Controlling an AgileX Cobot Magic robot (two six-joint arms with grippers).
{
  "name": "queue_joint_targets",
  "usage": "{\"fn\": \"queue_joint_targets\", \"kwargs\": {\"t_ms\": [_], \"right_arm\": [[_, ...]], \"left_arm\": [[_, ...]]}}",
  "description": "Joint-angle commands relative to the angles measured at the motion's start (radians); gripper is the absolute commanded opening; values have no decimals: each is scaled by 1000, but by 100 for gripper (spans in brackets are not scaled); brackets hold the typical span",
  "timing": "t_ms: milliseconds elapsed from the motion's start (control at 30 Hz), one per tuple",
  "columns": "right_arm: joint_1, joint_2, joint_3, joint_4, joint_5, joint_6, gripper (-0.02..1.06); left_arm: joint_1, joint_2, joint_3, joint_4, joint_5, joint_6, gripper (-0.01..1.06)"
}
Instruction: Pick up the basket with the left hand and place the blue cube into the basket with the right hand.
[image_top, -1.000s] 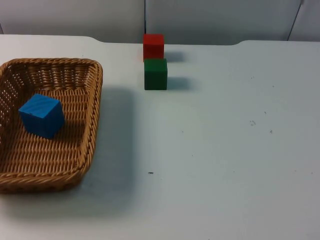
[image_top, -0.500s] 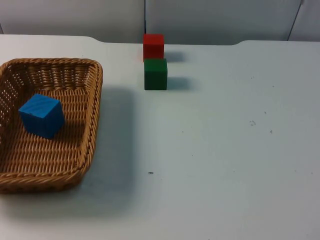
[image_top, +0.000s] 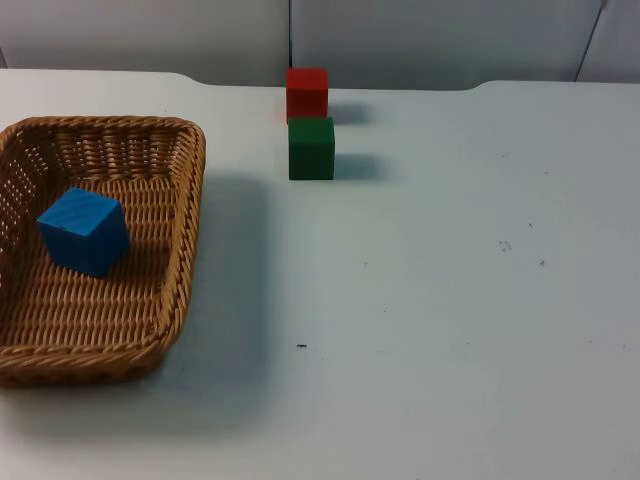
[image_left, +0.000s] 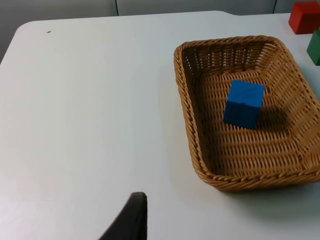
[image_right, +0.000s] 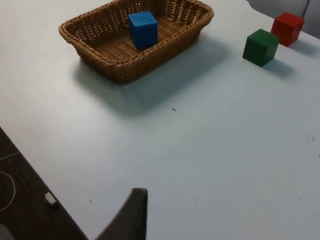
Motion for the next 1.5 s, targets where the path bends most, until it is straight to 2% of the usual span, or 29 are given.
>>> {"fn": "queue_joint_targets", "kwargs": {"t_ms": [0,367,1300,1433,1467], "right_arm": [[3,-3,10,16,-11,-28,104],[3,-3,10,-9,-11,9,104],[3,-3,10,-7,-11,9,104],[-41,-3,10,-5,-11,9,104],[-88,-3,10,-5,-11,9,104]], "left_arm": [[-5,-4,2,-4,-12,-6,105],[-5,-4,2,-4,-12,-6,105],[-5,-4,2,-7,-12,-6,105],[-5,-4,2,-7,-12,-6,105],[-5,-4,2,-7,-12,-6,105]]}}
